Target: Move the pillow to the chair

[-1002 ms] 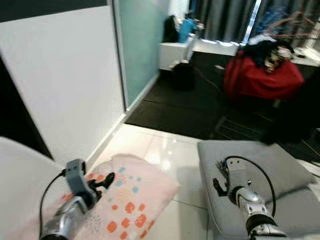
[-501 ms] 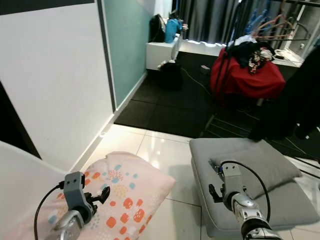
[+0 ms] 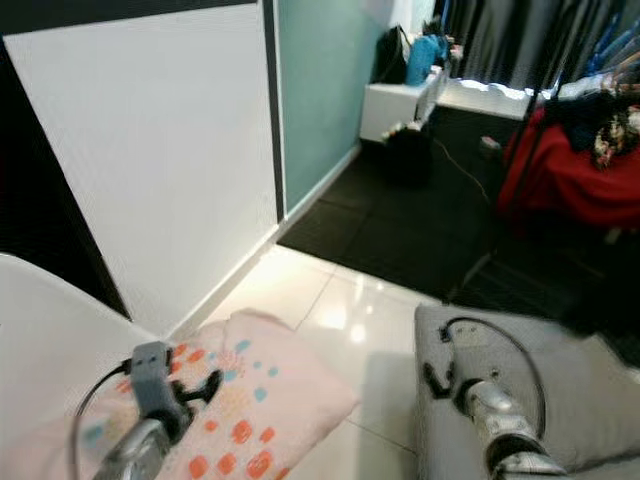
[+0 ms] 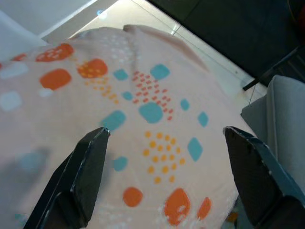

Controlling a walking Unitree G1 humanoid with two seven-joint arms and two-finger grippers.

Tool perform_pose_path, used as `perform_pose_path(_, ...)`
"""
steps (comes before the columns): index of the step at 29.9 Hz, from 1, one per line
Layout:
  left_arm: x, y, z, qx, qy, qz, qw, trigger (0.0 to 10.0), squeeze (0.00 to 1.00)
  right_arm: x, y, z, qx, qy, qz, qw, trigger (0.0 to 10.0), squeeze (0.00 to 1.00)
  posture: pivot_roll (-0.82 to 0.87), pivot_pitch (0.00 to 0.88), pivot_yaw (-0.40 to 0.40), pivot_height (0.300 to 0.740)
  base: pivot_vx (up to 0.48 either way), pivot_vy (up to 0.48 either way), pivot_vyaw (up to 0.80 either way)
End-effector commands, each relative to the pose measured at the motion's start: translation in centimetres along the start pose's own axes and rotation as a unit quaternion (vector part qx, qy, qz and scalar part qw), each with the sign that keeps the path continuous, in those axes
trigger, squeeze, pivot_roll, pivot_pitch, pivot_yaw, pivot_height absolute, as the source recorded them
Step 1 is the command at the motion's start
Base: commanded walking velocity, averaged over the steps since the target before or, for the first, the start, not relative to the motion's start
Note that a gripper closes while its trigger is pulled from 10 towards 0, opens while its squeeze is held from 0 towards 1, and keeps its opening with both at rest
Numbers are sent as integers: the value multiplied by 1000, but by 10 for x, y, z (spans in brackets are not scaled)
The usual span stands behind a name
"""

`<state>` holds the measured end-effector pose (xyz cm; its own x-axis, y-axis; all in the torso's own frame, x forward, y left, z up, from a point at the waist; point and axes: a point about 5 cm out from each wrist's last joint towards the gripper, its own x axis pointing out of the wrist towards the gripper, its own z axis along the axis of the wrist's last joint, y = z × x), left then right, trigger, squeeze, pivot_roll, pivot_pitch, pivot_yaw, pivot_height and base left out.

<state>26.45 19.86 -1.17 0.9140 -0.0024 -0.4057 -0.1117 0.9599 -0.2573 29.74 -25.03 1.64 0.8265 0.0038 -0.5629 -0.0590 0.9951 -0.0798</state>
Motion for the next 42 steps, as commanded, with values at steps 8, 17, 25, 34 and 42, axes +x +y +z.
perform_pose_path(8,-2,-2,-8,3,9,-7,1000,10000,0,-2,-6,-7,-2,19,-14,1000,10000,0,-235,0,-38,740,0,-480,-197)
perform_pose_path(17,-2,-3,-7,0,4,-9,1000,10000,0,-3,-7,-8,-4,23,-14,1000,10000,0,-237,0,-36,740,0,-480,-765)
perform_pose_path(25,-1,-1,-7,-1,1,-4,1000,10000,0,-3,-9,-3,3,11,-16,1000,10000,0,-239,0,-37,740,0,-427,-556)
perform_pose_path(34,-1,6,-4,-10,-3,17,1000,10000,0,-1,-7,4,9,1,-8,1000,10000,0,-243,0,-35,740,0,-34,0)
perform_pose_path(42,-1,11,-5,-12,11,41,999,10000,0,-1,-8,7,14,-3,-8,1000,10000,0,-238,0,-32,740,0,0,0)
